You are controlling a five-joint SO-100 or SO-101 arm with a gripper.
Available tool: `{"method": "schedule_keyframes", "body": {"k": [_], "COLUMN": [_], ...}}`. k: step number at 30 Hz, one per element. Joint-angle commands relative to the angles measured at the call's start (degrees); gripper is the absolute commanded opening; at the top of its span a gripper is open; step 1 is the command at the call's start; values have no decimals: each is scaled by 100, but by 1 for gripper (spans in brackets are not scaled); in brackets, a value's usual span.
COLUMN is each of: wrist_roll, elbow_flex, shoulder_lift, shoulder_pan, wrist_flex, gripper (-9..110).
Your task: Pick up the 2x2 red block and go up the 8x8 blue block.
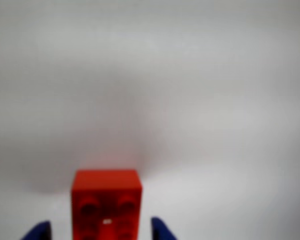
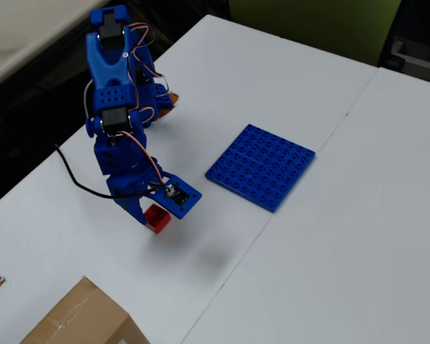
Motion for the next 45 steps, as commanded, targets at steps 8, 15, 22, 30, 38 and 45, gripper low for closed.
{"method": "schedule_keyframes", "body": {"k": [8, 15, 22, 30, 38, 45], "wrist_roll": [-114, -158, -185, -167, -237, -563], "elbow_flex": [-281, -281, -193, -167, -149, -141], "shoulder_lift": [-141, -237, -281, -281, -281, -97], "shoulder_pan": [35, 44, 35, 18, 26, 44], "wrist_flex": [-237, -264, -334, -352, -352, -308], "gripper": [26, 25, 20, 6, 2, 0]}}
